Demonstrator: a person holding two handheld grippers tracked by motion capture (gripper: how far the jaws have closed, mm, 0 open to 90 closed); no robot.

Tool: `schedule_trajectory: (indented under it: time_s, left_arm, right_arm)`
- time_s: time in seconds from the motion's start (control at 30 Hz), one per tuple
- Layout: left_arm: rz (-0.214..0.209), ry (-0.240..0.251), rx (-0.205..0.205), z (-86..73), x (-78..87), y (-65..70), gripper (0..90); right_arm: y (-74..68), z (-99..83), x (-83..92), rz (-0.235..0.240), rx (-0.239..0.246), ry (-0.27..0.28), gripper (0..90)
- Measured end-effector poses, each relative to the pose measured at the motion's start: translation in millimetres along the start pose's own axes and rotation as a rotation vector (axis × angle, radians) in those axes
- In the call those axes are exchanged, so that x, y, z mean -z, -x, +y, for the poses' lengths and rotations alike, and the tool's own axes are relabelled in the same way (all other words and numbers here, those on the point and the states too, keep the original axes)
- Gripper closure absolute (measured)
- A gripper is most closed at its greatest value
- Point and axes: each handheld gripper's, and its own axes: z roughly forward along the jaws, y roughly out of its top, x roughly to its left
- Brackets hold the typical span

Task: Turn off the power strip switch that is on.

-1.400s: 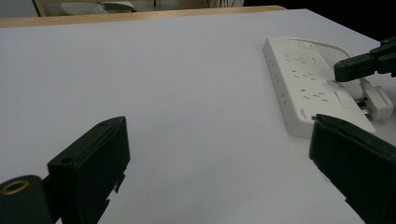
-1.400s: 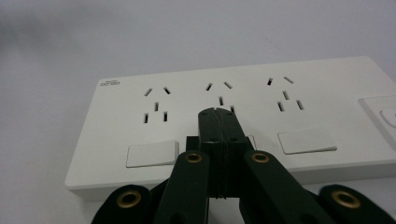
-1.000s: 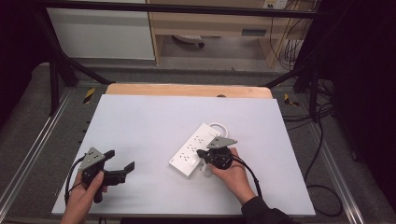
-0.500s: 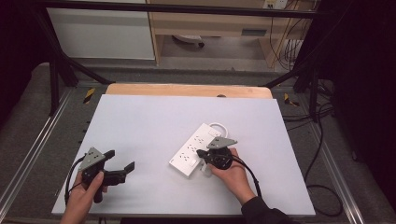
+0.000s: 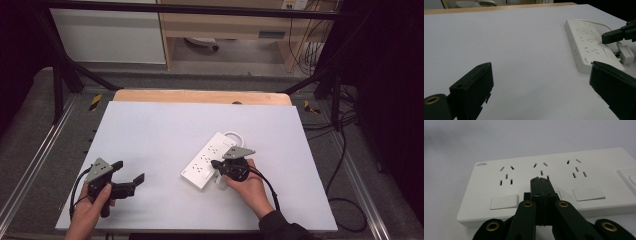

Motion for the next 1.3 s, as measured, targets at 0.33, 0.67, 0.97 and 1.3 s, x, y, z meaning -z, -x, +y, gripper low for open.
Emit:
schedule_trajectory:
  time_s: [0.33,0.67,0.97,1.3]
  left_arm:
    - [0.000,-0.004,0.001,-0.3,-0.4,0.3,5.3]
    - [-0.003,-0.001,0.000,0.0,-0.1,0.1,5.2]
    - [-0.003,0.000,0.001,0.0,0.1,0.2,5.2]
    - [-0.002,0.002,0.002,0.1,-0.1,0.1,5.2]
  right_arm:
    - [-5.9,-0.8,-2.2,0.009,0.027,-0.007,90.0]
    - [-7.0,-0.6,-2.4,0.003,0.042,-0.008,90.0]
    - [-1.6,-0.6,-0.5,-0.020,0.029,-0.008,90.0]
    - [-2.2,1.9,3.2,-0.025,0.036,0.024,90.0]
